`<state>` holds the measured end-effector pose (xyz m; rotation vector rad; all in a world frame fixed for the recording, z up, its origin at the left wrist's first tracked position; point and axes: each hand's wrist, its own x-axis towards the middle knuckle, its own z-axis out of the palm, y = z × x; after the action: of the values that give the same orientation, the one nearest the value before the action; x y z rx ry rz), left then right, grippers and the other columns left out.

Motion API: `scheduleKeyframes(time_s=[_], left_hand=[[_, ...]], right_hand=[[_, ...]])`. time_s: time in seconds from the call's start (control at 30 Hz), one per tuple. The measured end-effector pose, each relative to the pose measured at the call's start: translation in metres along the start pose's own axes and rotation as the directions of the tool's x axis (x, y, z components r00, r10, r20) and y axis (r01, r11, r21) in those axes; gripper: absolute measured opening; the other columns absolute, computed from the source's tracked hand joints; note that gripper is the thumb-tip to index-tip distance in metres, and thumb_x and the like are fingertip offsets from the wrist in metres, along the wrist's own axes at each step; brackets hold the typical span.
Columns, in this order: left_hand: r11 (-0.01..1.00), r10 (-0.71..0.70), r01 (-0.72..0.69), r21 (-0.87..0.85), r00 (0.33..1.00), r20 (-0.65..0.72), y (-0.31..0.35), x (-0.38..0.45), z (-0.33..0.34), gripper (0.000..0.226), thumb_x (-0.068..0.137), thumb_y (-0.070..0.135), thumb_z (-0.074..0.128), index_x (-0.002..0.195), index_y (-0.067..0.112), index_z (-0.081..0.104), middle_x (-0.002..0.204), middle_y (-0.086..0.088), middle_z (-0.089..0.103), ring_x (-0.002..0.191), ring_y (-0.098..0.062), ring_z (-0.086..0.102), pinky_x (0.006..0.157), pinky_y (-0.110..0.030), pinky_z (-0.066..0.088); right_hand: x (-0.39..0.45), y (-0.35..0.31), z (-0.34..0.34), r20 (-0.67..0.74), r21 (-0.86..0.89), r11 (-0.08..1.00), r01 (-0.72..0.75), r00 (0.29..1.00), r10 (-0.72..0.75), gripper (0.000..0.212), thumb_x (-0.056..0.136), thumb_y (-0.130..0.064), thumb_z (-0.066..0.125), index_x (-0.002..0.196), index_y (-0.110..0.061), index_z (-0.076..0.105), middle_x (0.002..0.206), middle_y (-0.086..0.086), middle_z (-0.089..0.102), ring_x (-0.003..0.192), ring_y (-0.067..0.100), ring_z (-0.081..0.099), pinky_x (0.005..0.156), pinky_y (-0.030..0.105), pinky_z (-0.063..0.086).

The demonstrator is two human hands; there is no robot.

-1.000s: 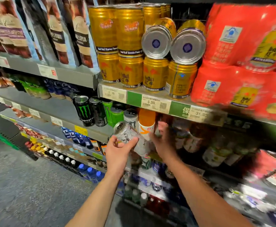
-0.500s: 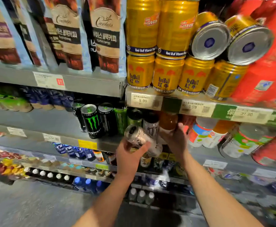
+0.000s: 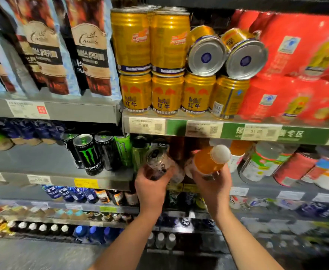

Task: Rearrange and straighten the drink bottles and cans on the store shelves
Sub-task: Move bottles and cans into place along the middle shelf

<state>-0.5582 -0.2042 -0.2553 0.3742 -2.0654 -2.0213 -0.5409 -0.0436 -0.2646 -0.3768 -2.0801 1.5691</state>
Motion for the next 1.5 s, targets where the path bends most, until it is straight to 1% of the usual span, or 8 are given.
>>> scheduleKeyframes(time_s=[0.1, 0.23, 0.37, 0.6, 0.8, 1.13, 1.33, 1.5], left_hand=[[1.000, 0.019, -0.018, 0.013, 0.998, -0.059, -0.001, -0.007, 0.024, 0.042, 0.069, 0.020, 0.092, 0.102, 0.017, 0.067, 0.091, 0.009, 0.071, 0.079, 0.007, 0.066, 0.071, -0.009, 0.050], [0.998, 0.060, -0.055, 0.044, 0.990, -0.129, -0.003, -0.015, 0.057, 0.042, 0.071, 0.013, 0.090, 0.105, 0.021, 0.067, 0.086, 0.016, 0.066, 0.073, 0.018, 0.061, 0.064, 0.000, 0.042], [0.964, 0.163, -0.130, 0.234, 0.979, -0.126, -0.014, -0.012, 0.079, 0.047, 0.067, 0.039, 0.085, 0.101, 0.010, 0.069, 0.091, -0.010, 0.066, 0.085, -0.030, 0.064, 0.070, -0.036, 0.053], [0.925, 0.248, -0.158, 0.345, 0.940, -0.235, 0.002, -0.027, 0.103, 0.071, 0.072, 0.033, 0.089, 0.130, 0.003, 0.061, 0.110, -0.001, 0.059, 0.102, -0.022, 0.062, 0.095, -0.041, 0.053], [0.904, 0.269, -0.136, 0.404, 0.917, -0.293, 0.003, -0.029, 0.109, 0.070, 0.074, 0.030, 0.089, 0.132, 0.003, 0.060, 0.119, -0.011, 0.066, 0.111, -0.026, 0.062, 0.099, -0.039, 0.050], [0.880, 0.254, -0.079, 0.468, 0.912, -0.323, -0.003, -0.021, 0.113, 0.070, 0.077, 0.031, 0.087, 0.135, 0.004, 0.060, 0.129, -0.010, 0.064, 0.125, -0.025, 0.057, 0.106, -0.032, 0.041], [0.902, 0.235, -0.069, 0.427, 0.907, -0.350, -0.007, -0.020, 0.115, 0.069, 0.077, 0.031, 0.086, 0.134, 0.006, 0.058, 0.126, -0.008, 0.063, 0.120, -0.024, 0.058, 0.102, -0.032, 0.044], [0.894, 0.291, -0.117, 0.433, 0.886, -0.361, -0.012, -0.023, 0.115, 0.066, 0.079, 0.028, 0.085, 0.134, 0.009, 0.054, 0.115, -0.006, 0.053, 0.108, -0.022, 0.055, 0.092, -0.029, 0.043]], right_hand=[[-0.001, 0.004, -0.027, -0.040, 0.052, 0.998, 0.027, 0.999, -0.025, 0.059, 0.066, -0.016, 0.092, 0.114, -0.018, 0.058, 0.104, -0.004, 0.069, 0.092, 0.002, 0.067, 0.078, 0.015, 0.051], [-0.005, 0.005, -0.067, 0.016, 0.040, 0.998, 0.040, 0.999, -0.041, 0.069, 0.055, -0.046, 0.087, 0.112, -0.018, 0.059, 0.104, -0.010, 0.067, 0.095, -0.010, 0.062, 0.081, 0.006, 0.046], [-0.002, 0.018, -0.103, 0.088, 0.061, 0.996, 0.070, 0.993, -0.075, 0.070, 0.055, -0.019, 0.096, 0.111, -0.017, 0.054, 0.100, -0.017, 0.060, 0.089, -0.024, 0.055, 0.073, -0.003, 0.039], [0.000, 0.040, -0.151, 0.203, 0.135, 0.991, -0.007, 0.979, -0.021, 0.084, 0.053, -0.063, 0.086, 0.121, -0.021, 0.058, 0.112, -0.007, 0.068, 0.101, 0.010, 0.067, 0.084, 0.032, 0.056], [0.005, 0.047, -0.161, 0.291, 0.159, 0.986, -0.055, 0.957, 0.007, 0.070, 0.064, -0.016, 0.093, 0.124, -0.015, 0.057, 0.111, -0.005, 0.070, 0.096, 0.002, 0.067, 0.077, 0.014, 0.052], [0.005, 0.045, -0.157, 0.339, 0.168, 0.982, -0.082, 0.940, 0.020, 0.059, 0.066, -0.004, 0.090, 0.106, -0.032, 0.058, 0.102, -0.011, 0.070, 0.092, -0.001, 0.066, 0.073, 0.010, 0.050], [0.008, 0.042, -0.156, 0.359, 0.185, 0.980, -0.077, 0.933, 0.006, 0.059, 0.068, 0.001, 0.087, 0.108, -0.030, 0.057, 0.101, -0.028, 0.068, 0.094, -0.004, 0.065, 0.075, 0.009, 0.049], [0.007, 0.045, -0.156, 0.363, 0.179, 0.980, -0.086, 0.932, 0.015, 0.059, 0.067, -0.005, 0.089, 0.108, -0.034, 0.058, 0.104, -0.023, 0.069, 0.096, 0.003, 0.067, 0.078, 0.016, 0.053]])
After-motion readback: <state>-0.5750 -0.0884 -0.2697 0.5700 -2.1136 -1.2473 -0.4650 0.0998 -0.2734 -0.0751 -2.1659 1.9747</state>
